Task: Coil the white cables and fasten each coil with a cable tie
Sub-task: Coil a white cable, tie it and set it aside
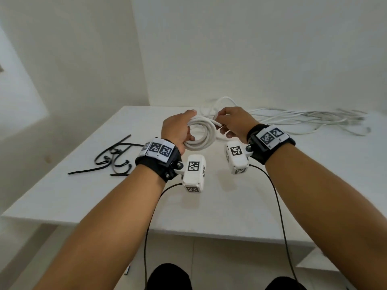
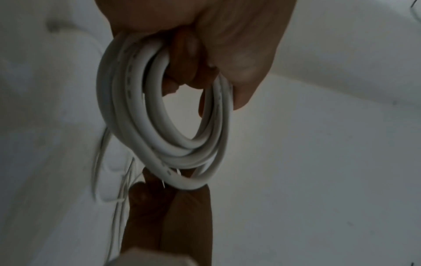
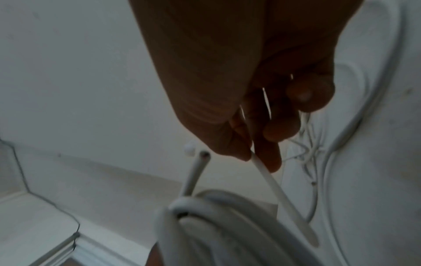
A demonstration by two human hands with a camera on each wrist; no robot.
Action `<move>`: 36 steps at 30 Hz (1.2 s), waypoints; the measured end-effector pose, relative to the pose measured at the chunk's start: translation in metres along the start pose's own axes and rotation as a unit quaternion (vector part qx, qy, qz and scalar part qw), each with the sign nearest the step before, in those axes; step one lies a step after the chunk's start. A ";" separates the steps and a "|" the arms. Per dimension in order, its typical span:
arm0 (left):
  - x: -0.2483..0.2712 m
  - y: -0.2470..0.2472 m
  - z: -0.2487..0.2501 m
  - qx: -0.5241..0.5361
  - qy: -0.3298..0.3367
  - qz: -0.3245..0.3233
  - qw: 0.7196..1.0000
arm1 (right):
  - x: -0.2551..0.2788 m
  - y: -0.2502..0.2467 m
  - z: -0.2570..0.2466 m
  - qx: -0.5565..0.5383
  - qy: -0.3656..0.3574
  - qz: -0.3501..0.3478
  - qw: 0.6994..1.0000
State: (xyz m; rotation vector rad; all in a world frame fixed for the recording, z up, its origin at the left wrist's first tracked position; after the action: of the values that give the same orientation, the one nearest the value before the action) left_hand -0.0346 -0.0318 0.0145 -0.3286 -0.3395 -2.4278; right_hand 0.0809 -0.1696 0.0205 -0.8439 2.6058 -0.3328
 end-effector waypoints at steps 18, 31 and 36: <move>-0.001 0.116 -0.063 -0.073 -0.041 -0.073 0.994 | 0.053 -0.081 0.055 -0.160 0.144 -0.010 0.977; -0.015 0.110 -0.072 0.014 -0.159 -0.137 0.978 | 0.044 -0.062 0.055 -0.235 0.136 -0.015 0.962; -0.027 0.093 -0.068 0.046 -0.146 -0.074 0.985 | 0.049 -0.066 0.048 -0.053 0.020 -0.071 0.996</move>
State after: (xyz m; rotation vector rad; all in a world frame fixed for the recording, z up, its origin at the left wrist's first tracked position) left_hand 0.0351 -0.1085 -0.0432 -0.6407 -0.6238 -2.4995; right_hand 0.0985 -0.2559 -0.0143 -1.0714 2.6252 -0.2546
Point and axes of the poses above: each hand's wrist, its own x-axis away from the middle knuckle, its own y-axis out of the palm, z = x × y, the point moved 4 cm from there along -x, towards the middle knuckle, and after that the axes turned 15 degrees about -y, right-handed, at the moved point
